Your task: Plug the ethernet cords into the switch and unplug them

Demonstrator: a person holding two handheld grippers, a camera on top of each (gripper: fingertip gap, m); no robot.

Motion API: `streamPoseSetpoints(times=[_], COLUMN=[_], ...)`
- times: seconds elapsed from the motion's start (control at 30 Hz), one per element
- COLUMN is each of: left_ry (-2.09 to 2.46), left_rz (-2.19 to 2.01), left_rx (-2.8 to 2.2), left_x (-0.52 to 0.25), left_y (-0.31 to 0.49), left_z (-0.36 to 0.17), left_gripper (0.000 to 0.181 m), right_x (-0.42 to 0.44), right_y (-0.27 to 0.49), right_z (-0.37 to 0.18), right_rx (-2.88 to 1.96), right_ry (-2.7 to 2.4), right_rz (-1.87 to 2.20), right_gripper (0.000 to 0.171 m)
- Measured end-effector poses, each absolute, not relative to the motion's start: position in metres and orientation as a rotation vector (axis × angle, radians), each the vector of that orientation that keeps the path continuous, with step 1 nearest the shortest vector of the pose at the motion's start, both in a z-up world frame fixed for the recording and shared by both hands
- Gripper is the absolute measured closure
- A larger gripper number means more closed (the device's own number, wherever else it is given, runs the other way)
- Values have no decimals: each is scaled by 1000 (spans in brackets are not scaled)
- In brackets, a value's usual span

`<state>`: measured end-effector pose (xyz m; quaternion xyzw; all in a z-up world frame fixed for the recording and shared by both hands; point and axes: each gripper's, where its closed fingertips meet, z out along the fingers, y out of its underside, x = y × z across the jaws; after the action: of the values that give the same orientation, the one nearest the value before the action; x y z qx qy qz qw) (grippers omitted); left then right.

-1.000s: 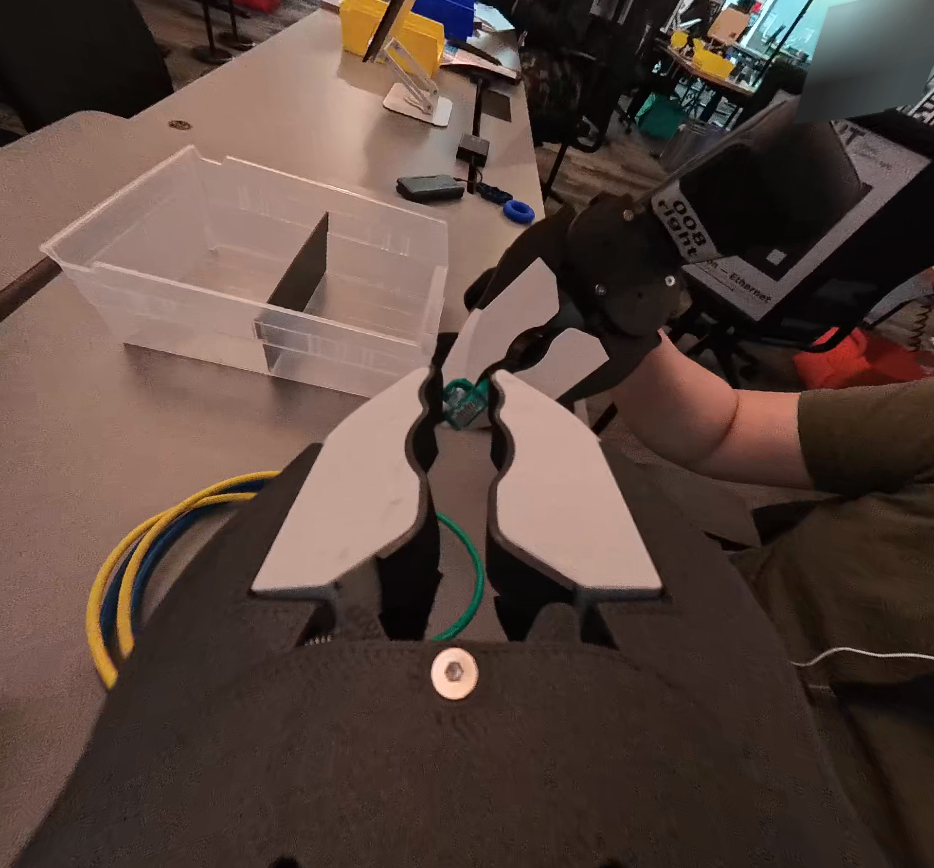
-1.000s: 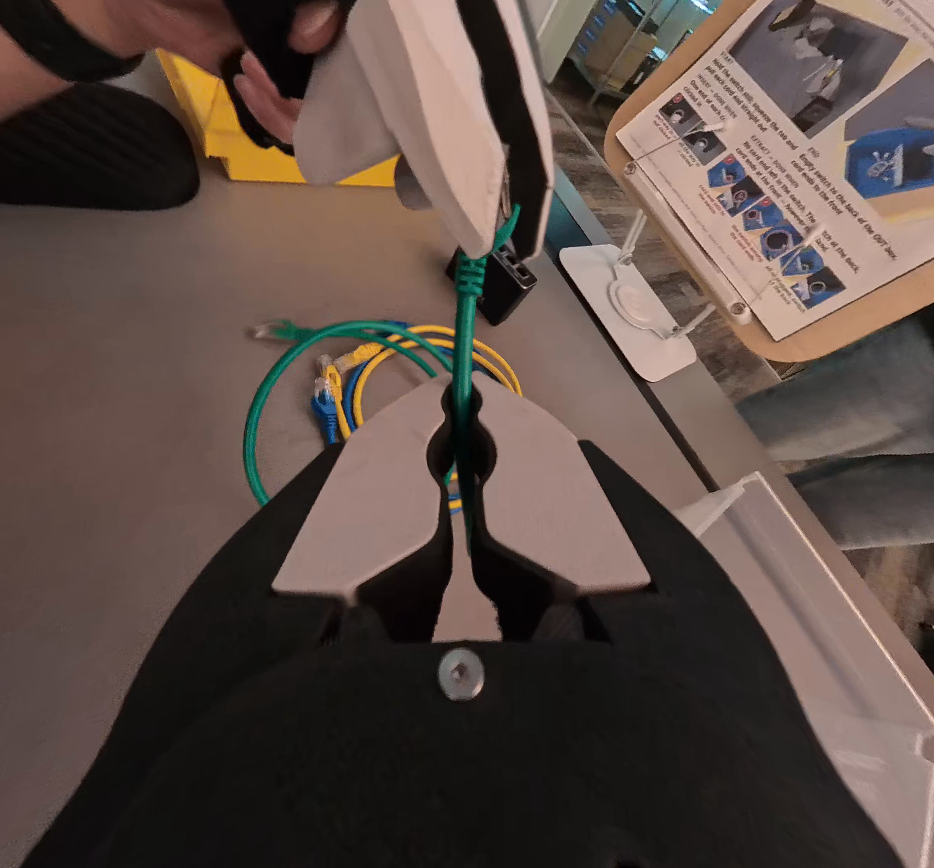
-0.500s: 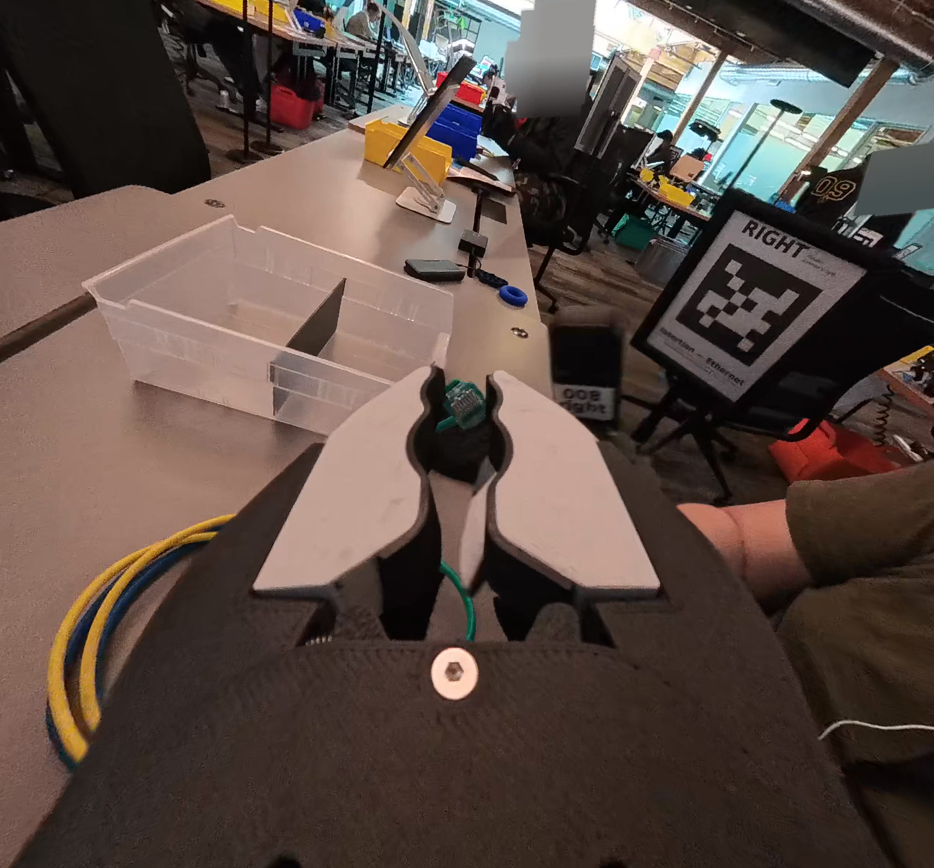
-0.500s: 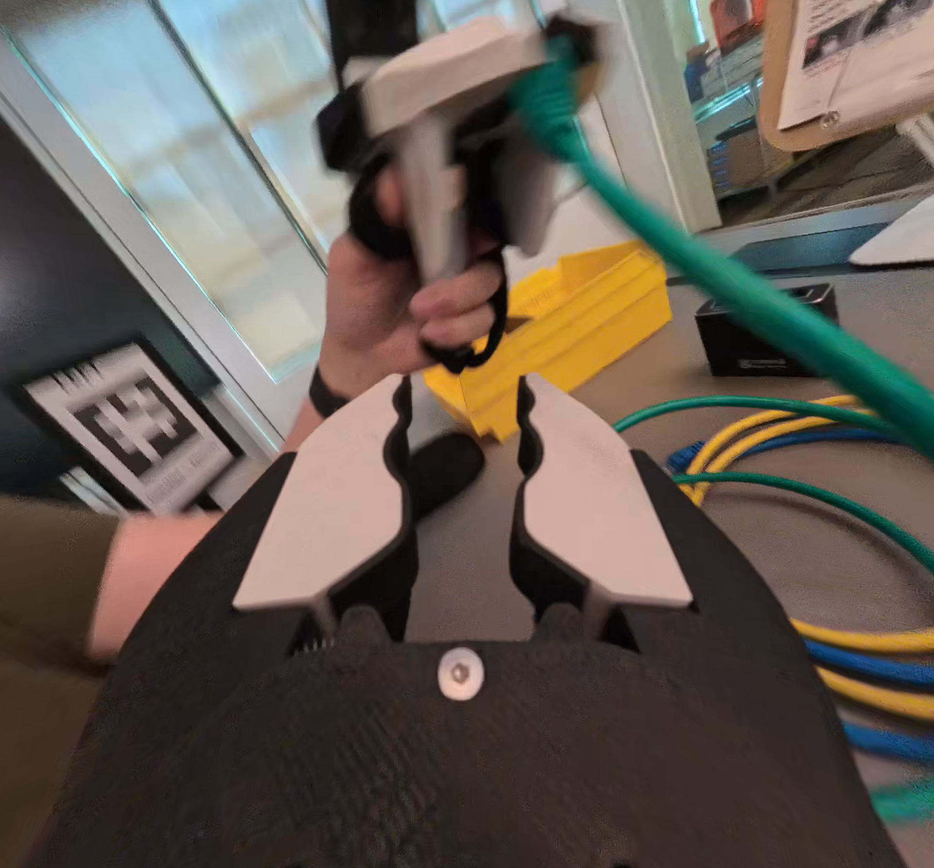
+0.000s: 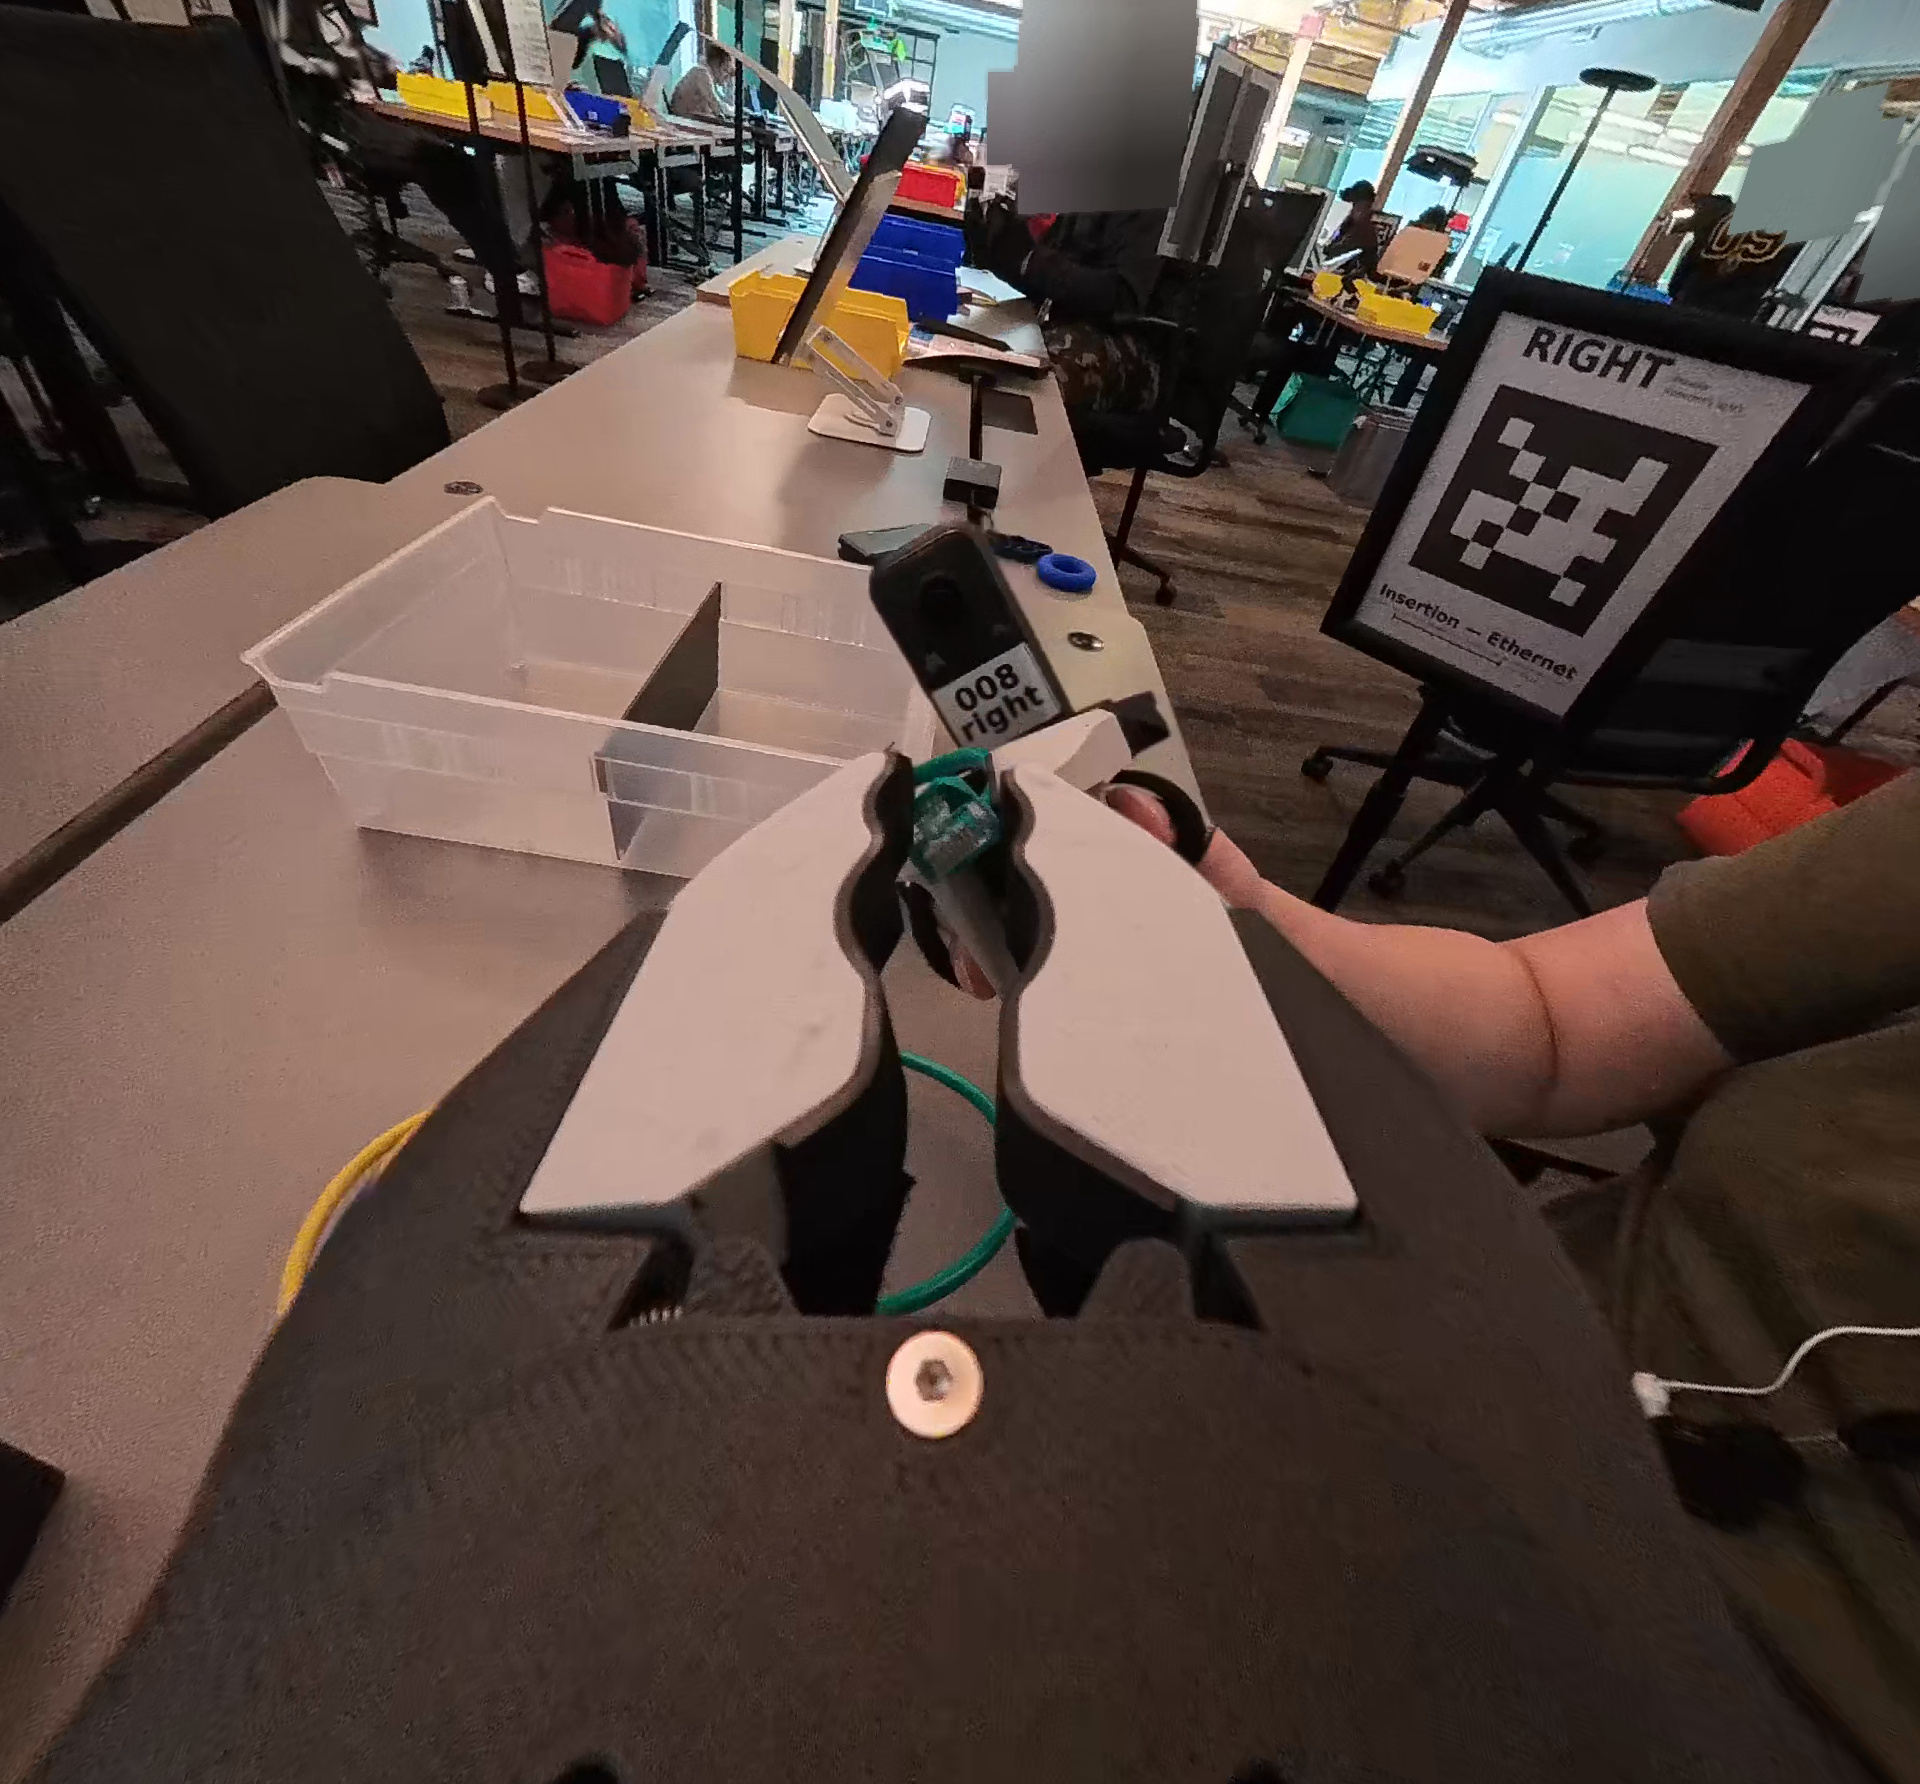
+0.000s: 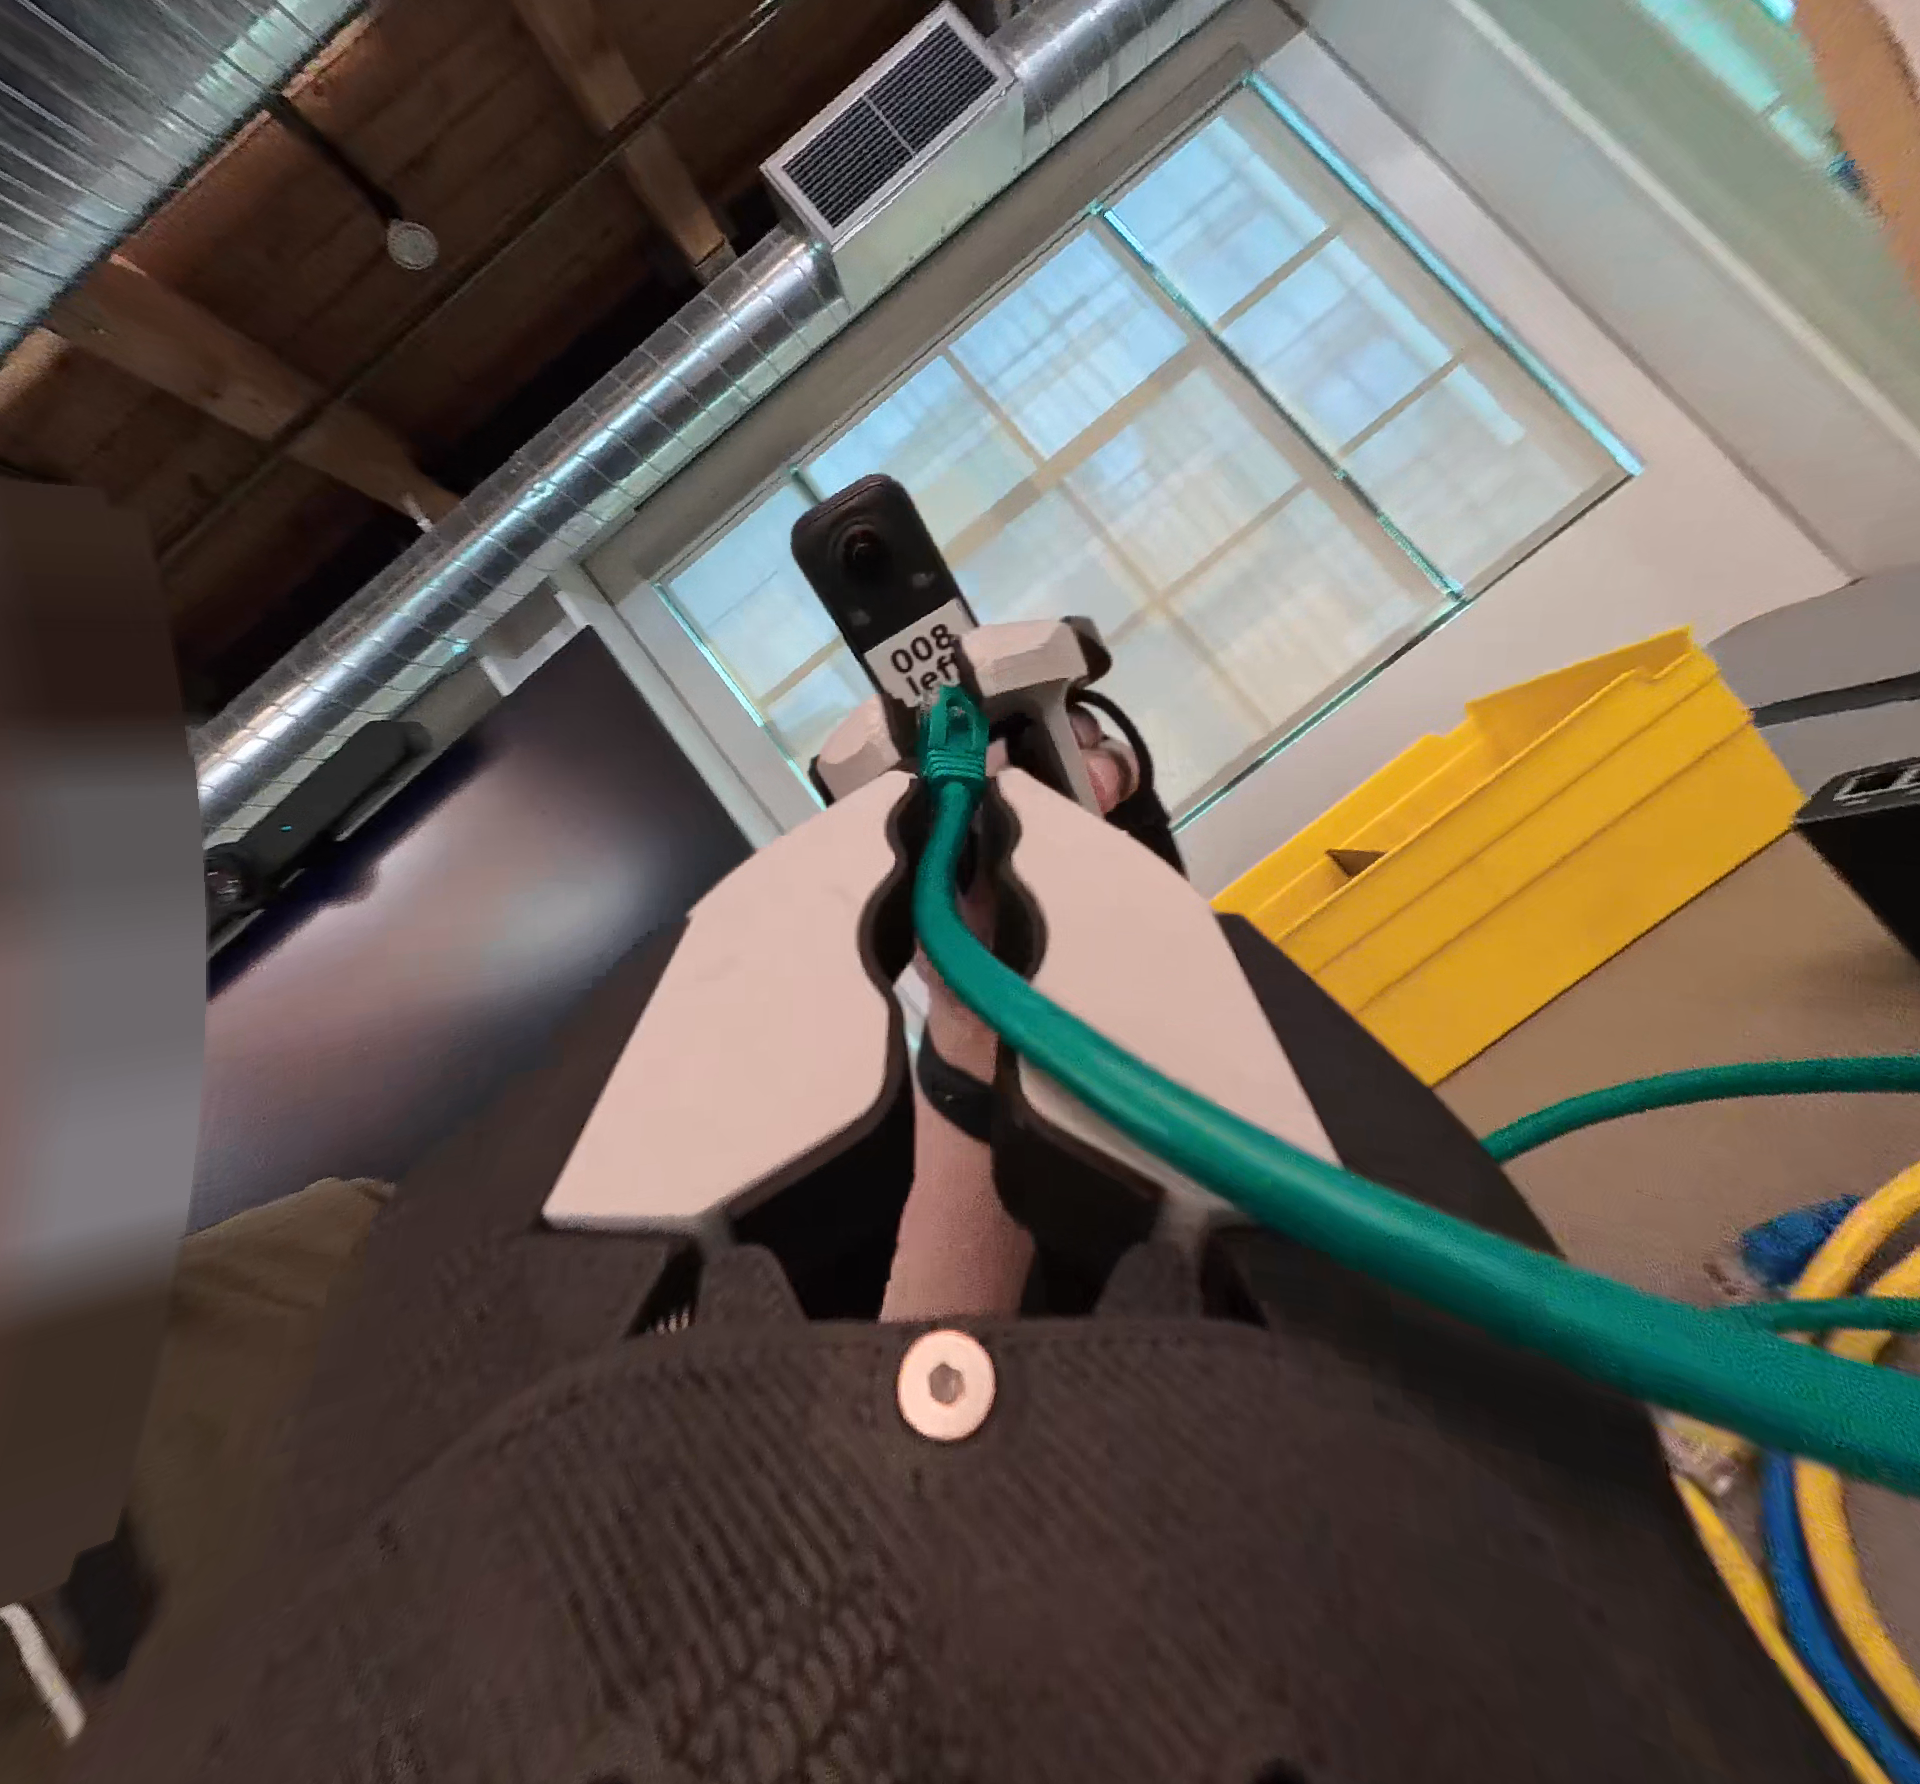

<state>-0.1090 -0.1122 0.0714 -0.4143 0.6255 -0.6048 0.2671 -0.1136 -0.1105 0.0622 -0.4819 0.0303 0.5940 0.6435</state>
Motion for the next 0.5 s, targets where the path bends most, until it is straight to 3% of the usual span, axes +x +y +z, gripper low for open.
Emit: streamPoseSetpoints(times=[0.5], left_ry=[1712], left_rz=[-1600], left_rx=[-1082], left_x=[-107], left_y=[-110], left_z=[68], left_gripper=[166], right_x=[-113], right_y=[-111], right_z=[60], right_rx=[-1062], right_ry=[-2], right_rz=[1495], right_gripper=[157])
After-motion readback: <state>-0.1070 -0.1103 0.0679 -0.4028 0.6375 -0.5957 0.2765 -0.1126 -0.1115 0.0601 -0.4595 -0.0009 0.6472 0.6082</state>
